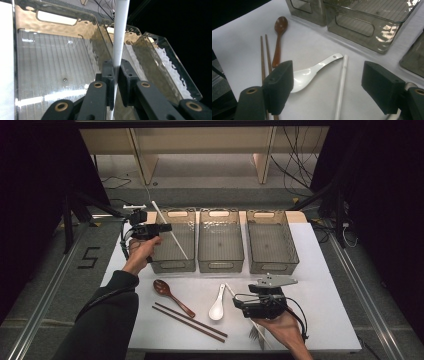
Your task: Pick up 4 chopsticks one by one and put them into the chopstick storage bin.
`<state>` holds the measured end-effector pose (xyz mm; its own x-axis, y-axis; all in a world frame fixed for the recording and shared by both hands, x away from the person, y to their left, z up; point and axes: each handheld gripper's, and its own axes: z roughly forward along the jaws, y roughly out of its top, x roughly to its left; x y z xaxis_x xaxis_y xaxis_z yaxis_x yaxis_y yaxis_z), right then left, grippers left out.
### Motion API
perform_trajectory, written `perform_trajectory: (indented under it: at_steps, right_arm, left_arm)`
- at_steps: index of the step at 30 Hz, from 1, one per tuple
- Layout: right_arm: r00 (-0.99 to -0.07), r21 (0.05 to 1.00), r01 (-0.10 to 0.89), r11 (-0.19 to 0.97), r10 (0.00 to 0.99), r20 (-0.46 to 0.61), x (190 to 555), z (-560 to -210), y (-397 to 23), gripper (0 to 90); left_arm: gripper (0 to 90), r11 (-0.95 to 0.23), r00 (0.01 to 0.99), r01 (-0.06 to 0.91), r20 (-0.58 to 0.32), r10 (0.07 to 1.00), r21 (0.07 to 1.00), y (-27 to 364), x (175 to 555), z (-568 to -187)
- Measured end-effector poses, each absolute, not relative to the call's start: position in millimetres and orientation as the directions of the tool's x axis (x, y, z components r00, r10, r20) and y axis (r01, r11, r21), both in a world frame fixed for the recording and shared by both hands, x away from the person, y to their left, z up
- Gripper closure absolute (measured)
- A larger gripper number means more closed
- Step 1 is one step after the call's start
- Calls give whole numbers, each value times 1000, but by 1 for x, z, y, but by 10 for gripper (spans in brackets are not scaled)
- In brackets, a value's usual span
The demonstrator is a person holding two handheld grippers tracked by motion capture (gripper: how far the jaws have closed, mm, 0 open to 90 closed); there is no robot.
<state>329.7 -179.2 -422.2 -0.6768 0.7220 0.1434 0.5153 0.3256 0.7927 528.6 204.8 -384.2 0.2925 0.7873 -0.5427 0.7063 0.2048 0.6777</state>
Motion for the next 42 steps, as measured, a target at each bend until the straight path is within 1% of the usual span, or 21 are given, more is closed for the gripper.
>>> perform_trajectory:
  at_steps: [5,8,10,11,13,16,18,24,29,30,32,33,35,40,42]
  right_arm:
    - [-678,792,515,327,721,143,330,-423,-179,266]
    - [-677,791,517,326,722,145,330,-423,-179,267]
    - [-676,792,518,325,722,146,330,-423,-179,267]
    - [-677,792,517,325,722,146,330,-422,-179,267]
    - [-677,793,517,324,721,147,330,-422,-179,268]
    - [-676,792,518,323,721,148,330,-422,-180,267]
    - [-676,791,519,324,722,148,330,-422,-180,267]
    - [-673,783,527,330,725,147,331,-422,-180,267]
    - [-667,775,536,335,731,145,331,-422,-181,267]
    - [-667,775,536,335,731,145,331,-422,-181,267]
    - [-662,765,546,343,736,142,332,-423,-180,271]
    - [-660,762,549,344,738,142,332,-423,-180,273]
    - [-657,754,558,347,740,145,332,-423,-180,277]
    - [-648,731,579,360,748,145,333,-423,-181,292]
    - [-646,722,585,369,750,140,333,-423,-180,299]
  left_arm:
    - [824,187,281,718,-525,804,670,201,532,-388]
    - [779,180,270,731,-522,809,659,197,536,-390]
    - [699,164,271,734,-507,818,659,194,538,-390]
    - [676,168,266,730,-502,823,663,194,538,-389]
    - [577,174,250,730,-495,832,661,194,539,-388]
    - [490,163,243,735,-480,843,659,193,539,-387]
    - [438,165,243,739,-486,839,653,193,539,-387]
    - [357,149,275,732,-489,828,664,194,531,-382]
    - [301,145,321,714,-504,802,685,196,517,-372]
    - [301,142,332,711,-507,795,689,197,513,-370]
    - [266,141,356,699,-512,781,701,200,502,-364]
    - [255,141,356,699,-512,781,701,200,502,-364]
    - [242,127,383,681,-498,778,722,202,489,-357]
    - [218,99,412,666,-476,777,739,200,472,-356]
    - [212,80,430,657,-460,777,750,198,460,-358]
